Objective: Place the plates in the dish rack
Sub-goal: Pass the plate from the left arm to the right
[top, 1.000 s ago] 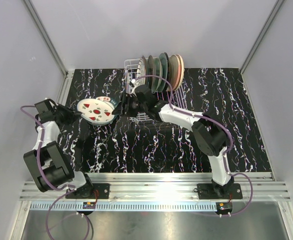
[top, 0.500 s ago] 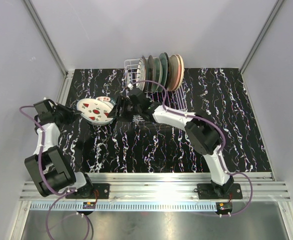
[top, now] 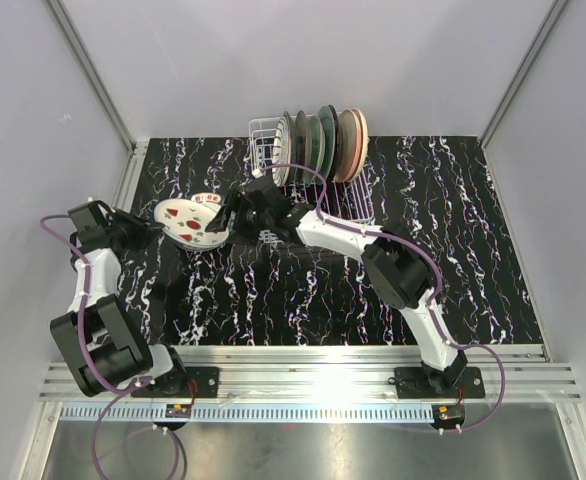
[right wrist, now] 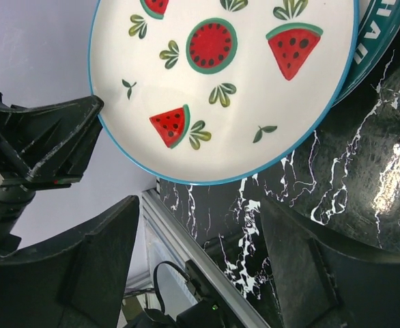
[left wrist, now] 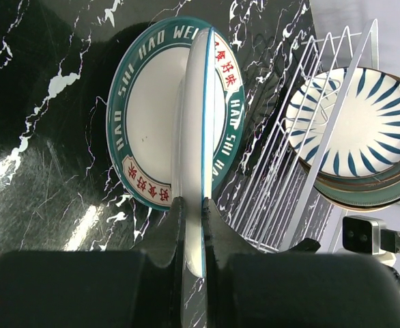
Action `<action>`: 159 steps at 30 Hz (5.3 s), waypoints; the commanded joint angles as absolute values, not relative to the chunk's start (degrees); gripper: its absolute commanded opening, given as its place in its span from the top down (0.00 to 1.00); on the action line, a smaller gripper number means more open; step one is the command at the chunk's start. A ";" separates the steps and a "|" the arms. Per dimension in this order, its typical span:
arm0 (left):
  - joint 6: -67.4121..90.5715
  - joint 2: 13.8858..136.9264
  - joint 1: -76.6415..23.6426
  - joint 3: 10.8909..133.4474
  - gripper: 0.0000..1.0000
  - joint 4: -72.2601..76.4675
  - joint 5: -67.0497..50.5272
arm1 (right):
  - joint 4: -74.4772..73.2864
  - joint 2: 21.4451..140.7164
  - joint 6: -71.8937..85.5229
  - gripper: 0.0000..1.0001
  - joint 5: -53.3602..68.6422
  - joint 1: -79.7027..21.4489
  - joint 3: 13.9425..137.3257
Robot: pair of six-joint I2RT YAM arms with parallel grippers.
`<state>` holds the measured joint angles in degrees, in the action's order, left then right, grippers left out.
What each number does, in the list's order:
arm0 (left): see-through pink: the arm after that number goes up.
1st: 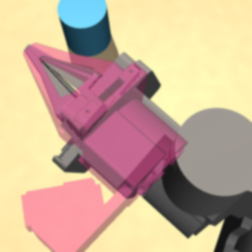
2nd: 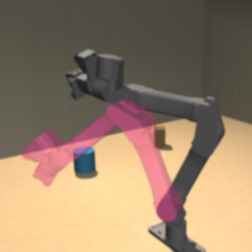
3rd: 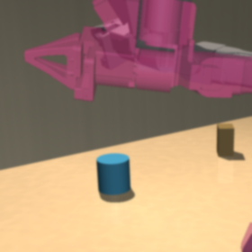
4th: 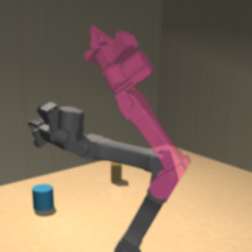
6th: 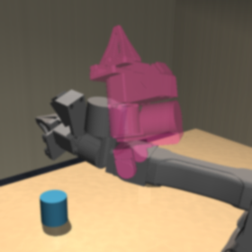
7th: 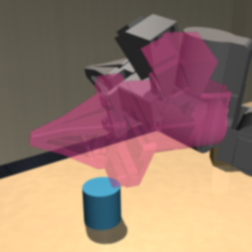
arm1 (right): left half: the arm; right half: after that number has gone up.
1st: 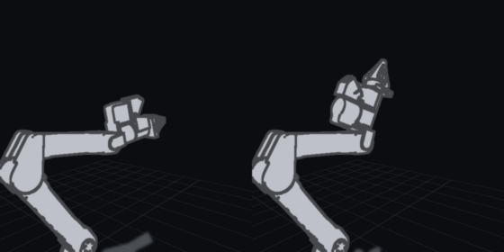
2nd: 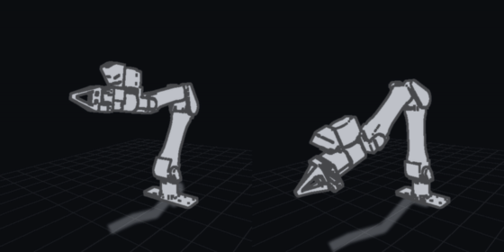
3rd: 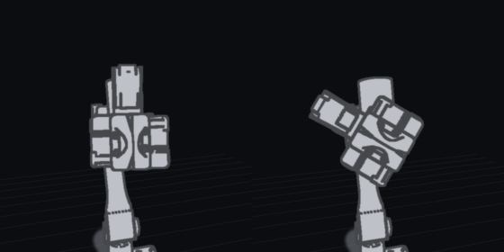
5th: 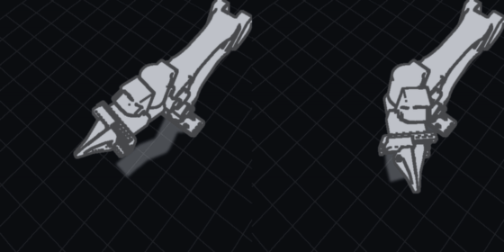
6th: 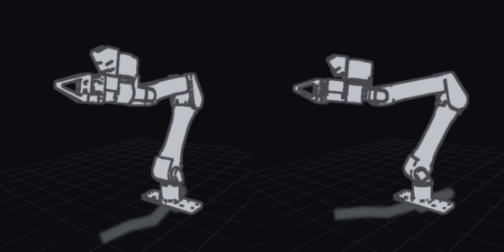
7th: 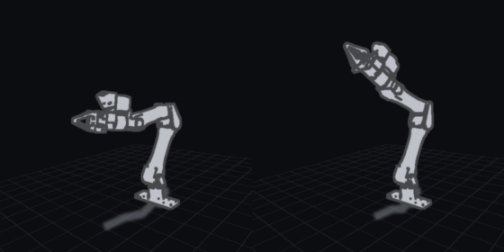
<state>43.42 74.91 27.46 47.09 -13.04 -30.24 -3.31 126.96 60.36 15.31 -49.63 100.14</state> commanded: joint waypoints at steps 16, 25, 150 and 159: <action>46.67 71.72 27.77 47.55 1.00 -6.15 -34.81 | -9.40 126.75 68.38 0.18 5.99 -53.52 100.64; 46.76 71.37 27.60 47.20 1.00 -6.24 -34.72 | -8.62 126.21 75.83 0.16 2.82 -53.88 98.26; 46.15 48.77 27.42 35.77 1.00 -14.33 -42.72 | -2.11 115.84 57.40 1.00 -13.97 -56.16 95.97; 43.51 57.21 27.07 43.32 1.00 -14.85 -44.12 | -2.37 114.17 52.30 1.00 -13.72 -54.67 98.52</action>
<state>45.58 55.59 27.38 39.94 -16.23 -41.93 -8.43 120.38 54.98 -12.12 -55.75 94.02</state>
